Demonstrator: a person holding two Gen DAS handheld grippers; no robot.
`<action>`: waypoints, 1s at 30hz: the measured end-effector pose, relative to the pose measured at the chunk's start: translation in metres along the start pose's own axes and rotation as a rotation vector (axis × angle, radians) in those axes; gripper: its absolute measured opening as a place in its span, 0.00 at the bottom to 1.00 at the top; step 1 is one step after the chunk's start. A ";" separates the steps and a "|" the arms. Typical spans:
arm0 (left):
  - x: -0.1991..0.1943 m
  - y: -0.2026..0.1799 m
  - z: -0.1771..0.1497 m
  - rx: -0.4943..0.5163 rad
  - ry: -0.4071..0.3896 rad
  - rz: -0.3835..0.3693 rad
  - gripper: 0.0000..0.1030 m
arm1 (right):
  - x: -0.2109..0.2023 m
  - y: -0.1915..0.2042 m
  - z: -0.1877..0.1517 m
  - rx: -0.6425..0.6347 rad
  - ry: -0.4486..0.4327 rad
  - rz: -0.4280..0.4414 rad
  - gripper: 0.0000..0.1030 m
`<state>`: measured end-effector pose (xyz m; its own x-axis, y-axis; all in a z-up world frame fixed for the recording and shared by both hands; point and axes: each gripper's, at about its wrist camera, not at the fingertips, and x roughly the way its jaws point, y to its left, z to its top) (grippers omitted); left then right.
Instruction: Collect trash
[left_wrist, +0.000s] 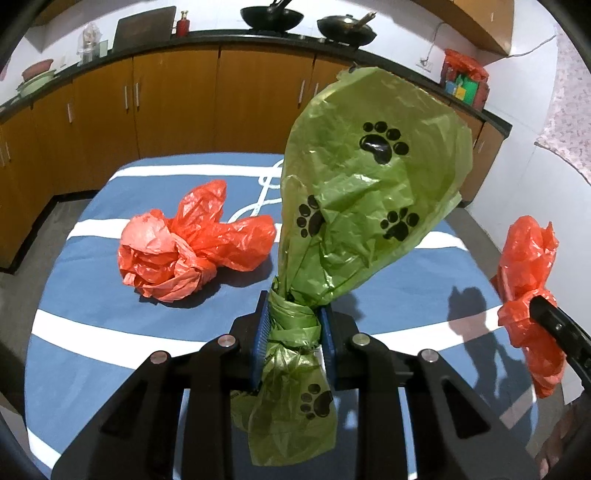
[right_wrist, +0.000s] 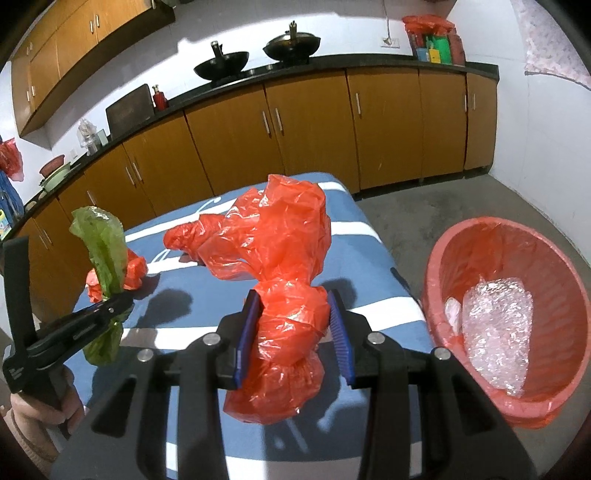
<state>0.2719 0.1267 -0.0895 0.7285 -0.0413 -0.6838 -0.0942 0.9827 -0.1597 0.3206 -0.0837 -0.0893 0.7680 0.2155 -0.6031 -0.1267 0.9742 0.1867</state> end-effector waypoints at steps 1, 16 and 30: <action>-0.005 -0.002 0.001 0.004 -0.006 -0.007 0.25 | -0.004 0.000 0.001 0.001 -0.006 -0.001 0.36; -0.044 -0.057 0.013 0.106 -0.083 -0.111 0.25 | -0.073 -0.035 0.008 0.038 -0.124 -0.047 0.36; -0.047 -0.110 0.010 0.159 -0.084 -0.215 0.25 | -0.110 -0.094 0.002 0.107 -0.177 -0.152 0.36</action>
<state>0.2544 0.0222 -0.0327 0.7748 -0.2430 -0.5836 0.1714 0.9694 -0.1760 0.2495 -0.1989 -0.0389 0.8721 0.0433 -0.4874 0.0581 0.9799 0.1910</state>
